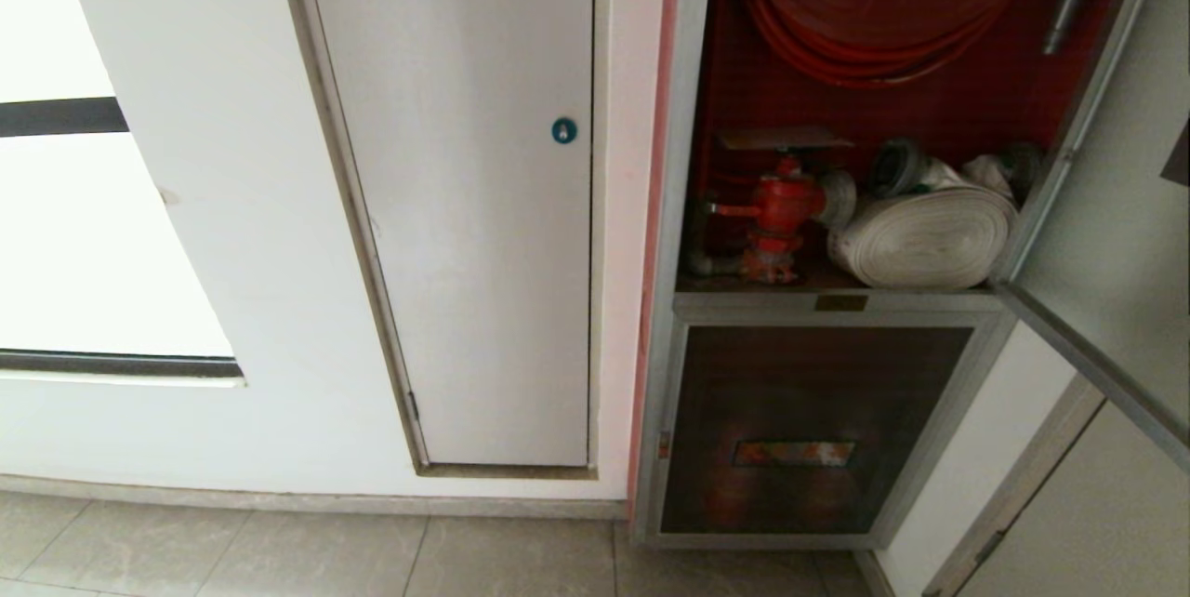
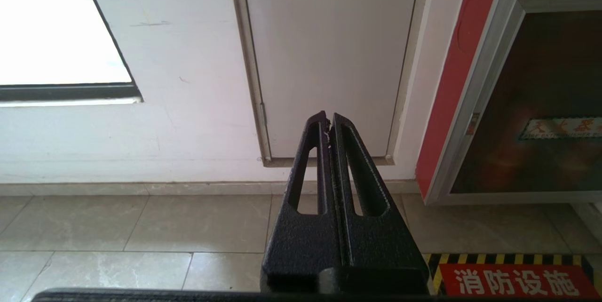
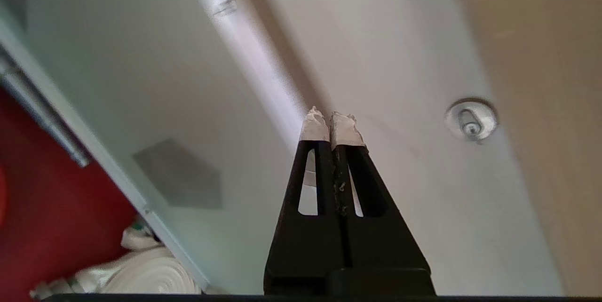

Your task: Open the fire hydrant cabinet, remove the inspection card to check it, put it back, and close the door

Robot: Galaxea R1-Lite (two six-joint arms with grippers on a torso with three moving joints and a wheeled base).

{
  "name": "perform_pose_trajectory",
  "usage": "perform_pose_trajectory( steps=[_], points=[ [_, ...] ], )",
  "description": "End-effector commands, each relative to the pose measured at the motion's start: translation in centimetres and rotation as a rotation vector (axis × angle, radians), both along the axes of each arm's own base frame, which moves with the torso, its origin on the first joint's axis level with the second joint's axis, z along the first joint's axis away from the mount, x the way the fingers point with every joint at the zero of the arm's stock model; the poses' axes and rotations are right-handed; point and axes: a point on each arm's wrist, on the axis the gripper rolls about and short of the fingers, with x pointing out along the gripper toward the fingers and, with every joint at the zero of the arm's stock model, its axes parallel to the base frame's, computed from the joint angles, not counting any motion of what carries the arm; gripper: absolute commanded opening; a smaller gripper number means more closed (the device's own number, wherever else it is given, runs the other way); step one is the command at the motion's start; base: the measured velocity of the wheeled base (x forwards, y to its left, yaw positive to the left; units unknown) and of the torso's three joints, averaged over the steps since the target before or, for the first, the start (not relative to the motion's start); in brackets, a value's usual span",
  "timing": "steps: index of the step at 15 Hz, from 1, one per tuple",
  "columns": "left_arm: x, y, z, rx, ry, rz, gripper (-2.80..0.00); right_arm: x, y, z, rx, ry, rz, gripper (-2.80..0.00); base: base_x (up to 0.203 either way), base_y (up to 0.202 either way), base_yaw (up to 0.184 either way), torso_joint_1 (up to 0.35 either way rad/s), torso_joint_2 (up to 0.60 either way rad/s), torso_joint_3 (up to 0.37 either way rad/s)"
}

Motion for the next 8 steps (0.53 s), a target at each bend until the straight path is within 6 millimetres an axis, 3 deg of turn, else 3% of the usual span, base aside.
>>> perform_pose_trajectory(
  steps=[1, 4, 8],
  points=[
    [0.0, 0.0, 0.0, 0.000, 0.002, -0.001, -2.80, -1.1, -0.8, -0.2, 0.004, -0.004, -0.017, -2.80, 0.000, 0.000, 0.000, 0.000, 0.00, 0.000],
    [0.0, 0.0, 0.0, 0.000, 0.002, -0.001, -2.80, -2.0, -2.2, -0.6, 0.036, 0.002, 0.002, -2.80, 0.000, 0.000, 0.000, 0.000, 0.00, 0.000],
    [0.0, 0.0, 0.0, 0.000, 0.002, -0.002, -2.80, -1.4, -4.9, -1.1, 0.051, 0.015, 0.015, -2.80, 0.000, 0.000, 0.000, 0.000, 0.00, 0.000]
  ],
)
